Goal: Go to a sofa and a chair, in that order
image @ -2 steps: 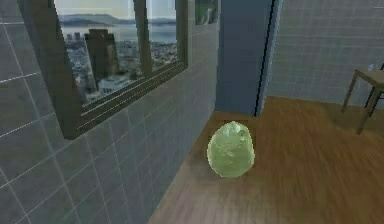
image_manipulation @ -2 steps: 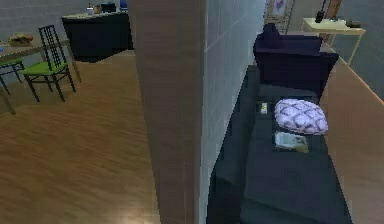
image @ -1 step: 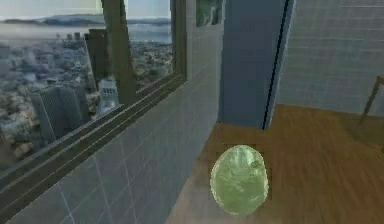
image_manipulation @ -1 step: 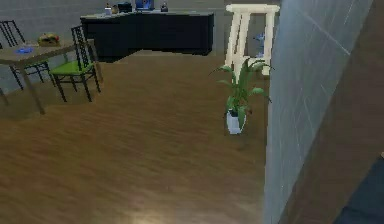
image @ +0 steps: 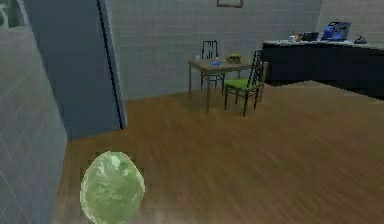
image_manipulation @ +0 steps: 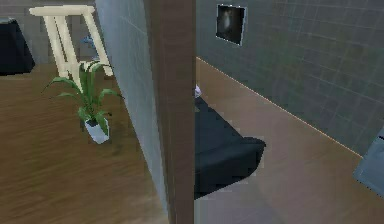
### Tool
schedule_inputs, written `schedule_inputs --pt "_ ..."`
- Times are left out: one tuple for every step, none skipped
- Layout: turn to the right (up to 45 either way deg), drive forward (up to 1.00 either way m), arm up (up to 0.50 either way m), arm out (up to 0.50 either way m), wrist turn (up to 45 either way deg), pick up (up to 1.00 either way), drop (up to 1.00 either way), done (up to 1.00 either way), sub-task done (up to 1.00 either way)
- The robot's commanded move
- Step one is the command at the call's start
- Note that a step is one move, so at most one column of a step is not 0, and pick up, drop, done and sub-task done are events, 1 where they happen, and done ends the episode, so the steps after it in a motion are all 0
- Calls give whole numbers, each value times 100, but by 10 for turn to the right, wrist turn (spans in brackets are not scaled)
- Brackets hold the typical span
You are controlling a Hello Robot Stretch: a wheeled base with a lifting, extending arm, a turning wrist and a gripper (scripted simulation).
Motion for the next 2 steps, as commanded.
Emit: schedule_inputs --pt "180 0 0 0 0 0 0 0 0" --pt "0 100 0 0 0 0 0 0 0"
